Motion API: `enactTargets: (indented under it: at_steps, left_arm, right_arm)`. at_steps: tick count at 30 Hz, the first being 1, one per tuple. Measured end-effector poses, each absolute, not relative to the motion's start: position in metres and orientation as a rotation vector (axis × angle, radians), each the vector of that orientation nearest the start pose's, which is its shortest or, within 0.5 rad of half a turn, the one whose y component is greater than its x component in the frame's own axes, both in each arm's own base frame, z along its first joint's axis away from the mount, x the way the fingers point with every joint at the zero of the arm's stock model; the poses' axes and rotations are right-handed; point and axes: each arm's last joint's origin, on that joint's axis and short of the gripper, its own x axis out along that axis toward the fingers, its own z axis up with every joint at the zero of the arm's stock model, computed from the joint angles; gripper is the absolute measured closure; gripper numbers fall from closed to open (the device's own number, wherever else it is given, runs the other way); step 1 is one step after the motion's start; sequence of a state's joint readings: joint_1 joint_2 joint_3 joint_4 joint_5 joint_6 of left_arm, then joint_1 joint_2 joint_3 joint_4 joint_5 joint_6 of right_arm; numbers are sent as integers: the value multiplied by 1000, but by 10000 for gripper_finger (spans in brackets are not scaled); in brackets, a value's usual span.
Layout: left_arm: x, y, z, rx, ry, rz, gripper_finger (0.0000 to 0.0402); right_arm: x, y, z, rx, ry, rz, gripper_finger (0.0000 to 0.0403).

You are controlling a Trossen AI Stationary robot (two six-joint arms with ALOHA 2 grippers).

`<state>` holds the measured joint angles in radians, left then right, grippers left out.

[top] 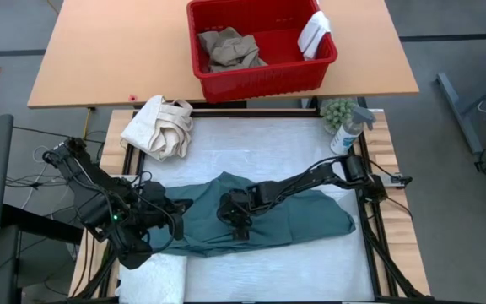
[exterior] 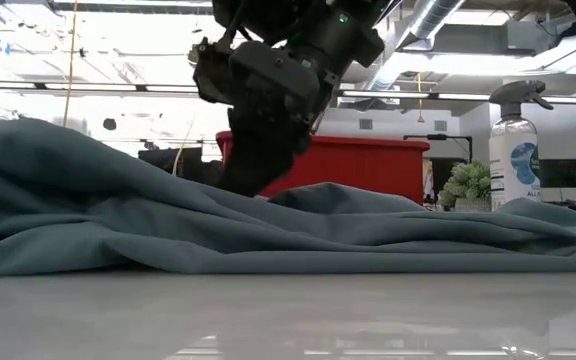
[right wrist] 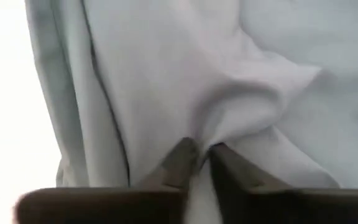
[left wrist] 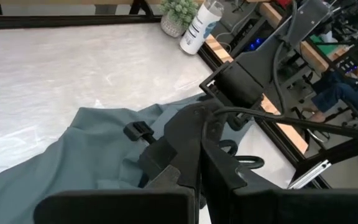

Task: Fold Laundry from Bin
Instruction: Fold the blue pants

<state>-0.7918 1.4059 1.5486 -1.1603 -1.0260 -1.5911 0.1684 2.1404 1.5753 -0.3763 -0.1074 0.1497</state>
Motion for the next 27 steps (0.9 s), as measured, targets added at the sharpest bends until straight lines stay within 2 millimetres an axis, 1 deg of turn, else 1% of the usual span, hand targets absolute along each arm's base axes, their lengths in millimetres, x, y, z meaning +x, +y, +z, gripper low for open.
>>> enactTargets:
  at_steps: [1, 2, 3, 6, 9, 12, 19, 21, 25, 27]
  left_arm:
    - [196, -163, 388, -727, 286, 594, 401]
    - [196, -163, 388, -722, 287, 593, 401]
    - [196, -163, 388, -719, 288, 592, 401]
    - [196, -163, 388, -704, 291, 590, 401]
    - [196, -163, 388, -696, 287, 592, 401]
    - [196, -163, 388, -694, 286, 592, 401]
    - [196, -163, 388, -692, 285, 592, 401]
    - [196, -163, 388, -689, 279, 595, 401]
    - [196, -163, 388, -689, 277, 595, 401]
    - [196, -163, 388, -688, 274, 596, 401]
  right_arm:
    - [450, 80, 169, 107, 964, 184, 367]
    - [450, 79, 171, 103, 959, 186, 381]
    - [450, 79, 176, 92, 946, 188, 385]
    - [451, 77, 193, 39, 925, 144, 379]
    - [456, 74, 210, -18, 910, 142, 385]
    - [465, 69, 229, -62, 828, 152, 389]
    - [478, 55, 264, -179, 676, 134, 389]
    - [480, 51, 269, -202, 650, 156, 389]
    - [483, 48, 271, -264, 588, 324, 389]
    - [484, 49, 274, -295, 542, 372, 389]
